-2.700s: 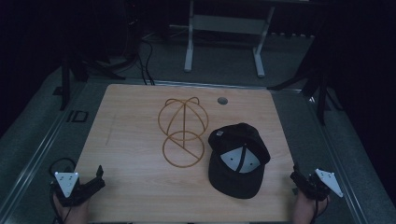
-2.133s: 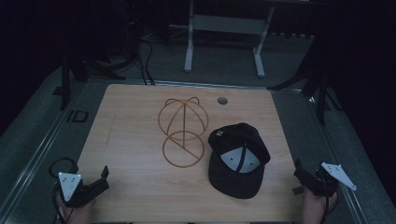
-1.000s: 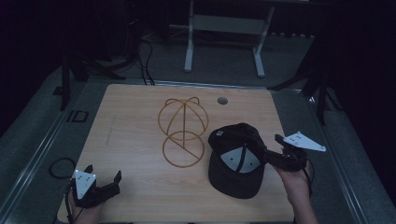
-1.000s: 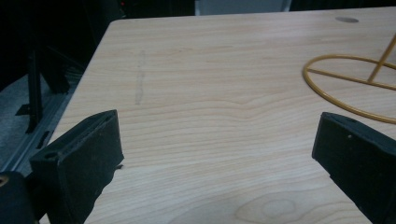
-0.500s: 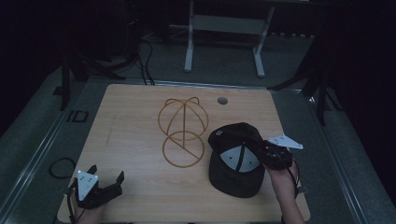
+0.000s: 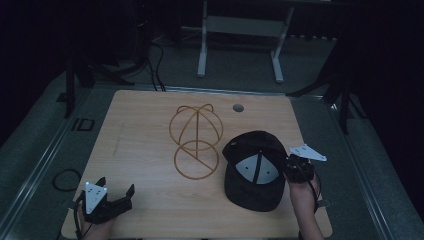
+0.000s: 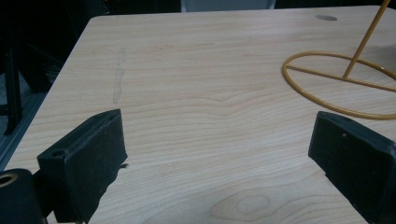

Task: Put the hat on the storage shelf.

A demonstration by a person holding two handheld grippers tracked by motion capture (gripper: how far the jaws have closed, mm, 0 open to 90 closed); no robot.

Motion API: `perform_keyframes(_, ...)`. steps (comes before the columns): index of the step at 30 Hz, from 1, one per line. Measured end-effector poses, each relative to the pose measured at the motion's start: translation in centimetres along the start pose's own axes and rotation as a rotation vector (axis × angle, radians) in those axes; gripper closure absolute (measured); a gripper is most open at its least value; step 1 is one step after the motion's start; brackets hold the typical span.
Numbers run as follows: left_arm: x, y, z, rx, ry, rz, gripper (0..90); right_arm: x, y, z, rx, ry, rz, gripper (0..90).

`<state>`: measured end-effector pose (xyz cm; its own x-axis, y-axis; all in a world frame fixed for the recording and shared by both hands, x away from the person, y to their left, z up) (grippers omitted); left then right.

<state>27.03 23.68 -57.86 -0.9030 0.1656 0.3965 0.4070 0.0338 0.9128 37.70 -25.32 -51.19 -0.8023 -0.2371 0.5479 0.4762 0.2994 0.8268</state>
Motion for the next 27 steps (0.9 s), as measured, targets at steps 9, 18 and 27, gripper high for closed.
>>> perform_keyframes(9, 0.1, 0.1, -0.6, -0.014, -0.029, 0.002, 4.4, 2.7, 2.7, 0.1, -0.036, 0.043, -0.100, 88.3)
perform_keyframes(18, 0.2, 0.2, -1.9, -0.033, -0.069, 0.007, 4.5, 5.5, 4.9, 0.2, -0.032, 0.054, -0.184, 88.3)
perform_keyframes(27, 0.6, 0.6, -4.4, -0.051, -0.145, 0.000, 4.4, 7.0, 6.1, -0.3, -0.037, 0.045, -0.227, 88.3)
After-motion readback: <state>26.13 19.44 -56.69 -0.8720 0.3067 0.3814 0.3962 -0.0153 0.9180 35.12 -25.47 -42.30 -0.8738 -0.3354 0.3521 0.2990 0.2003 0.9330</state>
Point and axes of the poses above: each handheld gripper's, and its own axes: x roughly backward along the jaws, y roughly out of its top, z roughly to its left, the point moved 9 cm from there along -x, roughly forward along the jaws, and after that the axes turned 5 degrees about x, right-handed, at the moved point
